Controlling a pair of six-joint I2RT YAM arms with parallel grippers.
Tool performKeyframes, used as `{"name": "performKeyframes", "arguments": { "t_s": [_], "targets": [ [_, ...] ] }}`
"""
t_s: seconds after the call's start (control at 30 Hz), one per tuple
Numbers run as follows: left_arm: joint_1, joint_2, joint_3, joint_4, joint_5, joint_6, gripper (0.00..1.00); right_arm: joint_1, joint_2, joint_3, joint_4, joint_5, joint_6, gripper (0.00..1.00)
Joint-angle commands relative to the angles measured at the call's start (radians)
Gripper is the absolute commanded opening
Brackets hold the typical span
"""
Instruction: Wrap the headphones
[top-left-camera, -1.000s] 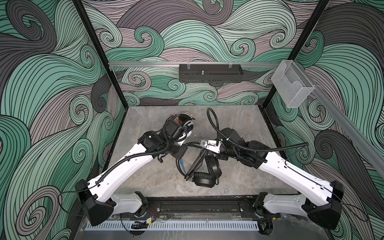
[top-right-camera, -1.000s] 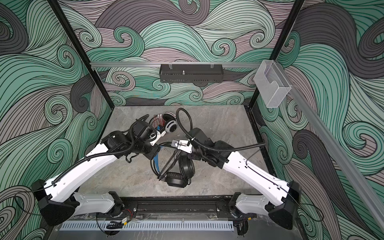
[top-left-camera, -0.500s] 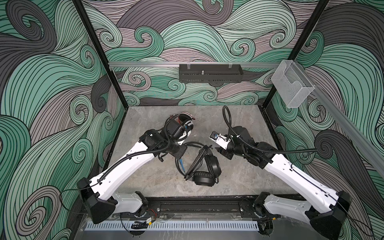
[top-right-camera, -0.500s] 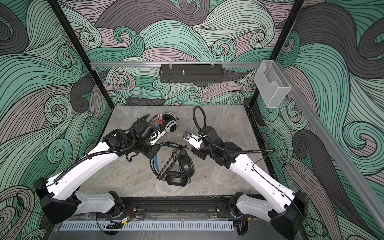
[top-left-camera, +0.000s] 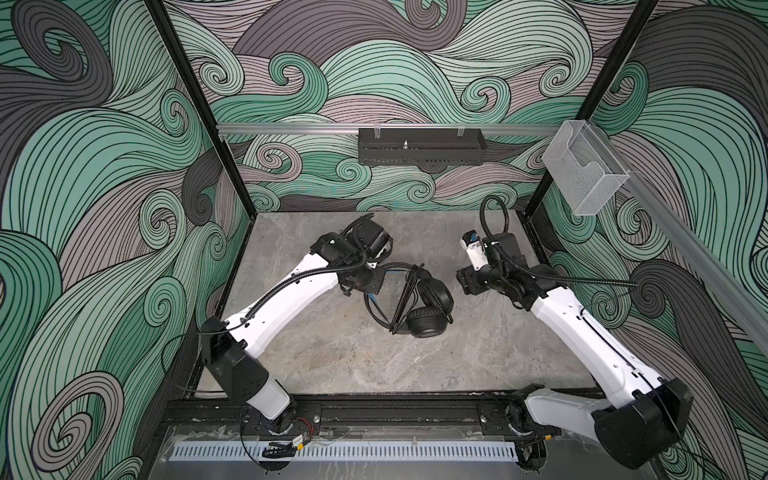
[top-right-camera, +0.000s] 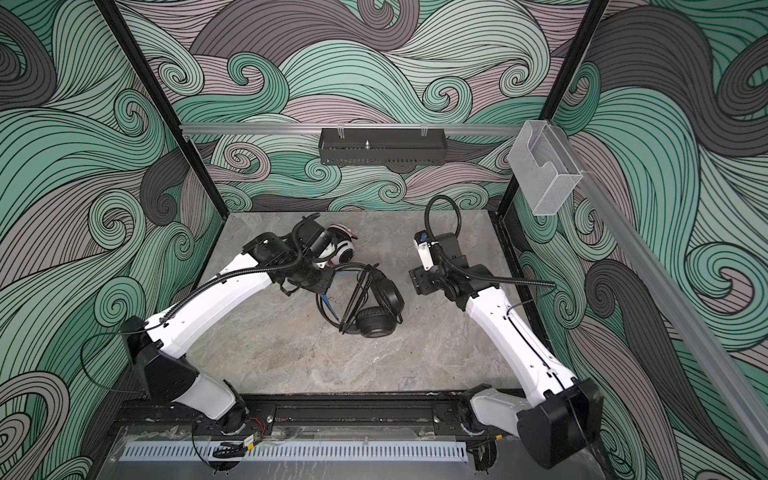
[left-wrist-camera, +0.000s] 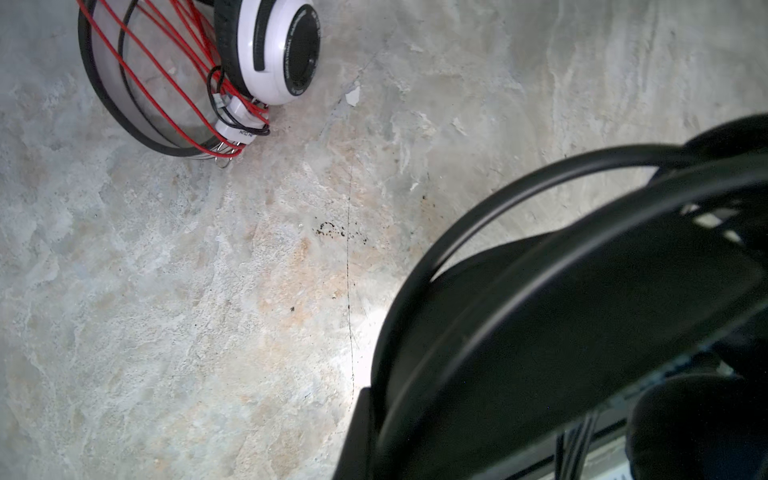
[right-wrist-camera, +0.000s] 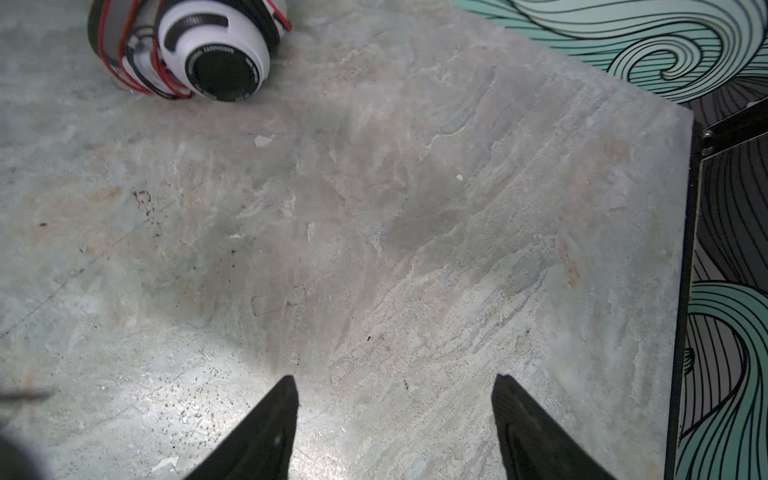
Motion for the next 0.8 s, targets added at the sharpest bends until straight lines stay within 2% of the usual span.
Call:
{"name": "performKeyframes", "arguments": {
  "t_s": [0.0, 0.13, 0.23, 0.47, 0.53, 0.67, 0.77],
  "targets": [
    [0.021, 0.076, 0.112, 0.067, -0.010, -0.133, 0.00, 0.005, -0.086, 0.008, -0.034, 0.056, 0.046, 0.84],
    [0.031, 0.227, 0.256, 0.088, -0.032, -0.186, 0.00, 0.007, -0.176, -0.053, -0.069, 0.094, 0.035, 0.90],
    [0.034, 0.344, 0.373, 0.116, -0.028, -0.226, 0.00, 0.011, -0.229, -0.070, -0.086, 0.112, 0.027, 0.98],
    [0.034, 0.671, 0.758, 0.074, -0.016, -0.316, 0.00, 0.043, -0.236, -0.064, -0.091, 0.149, 0.012, 0.99],
    [0.034, 0.734, 0.812, 0.097, -0.010, -0.307, 0.00, 0.054, -0.241, -0.069, -0.088, 0.147, 0.023, 0.99],
    [0.045, 0.846, 0.892, 0.090, 0.010, -0.326, 0.00, 0.068, -0.268, -0.120, -0.070, 0.060, 0.059, 0.99],
    [0.041, 0.872, 0.893, 0.097, 0.003, -0.314, 0.00, 0.068, -0.305, -0.151, -0.062, 0.082, 0.057, 0.99]
  ]
}}
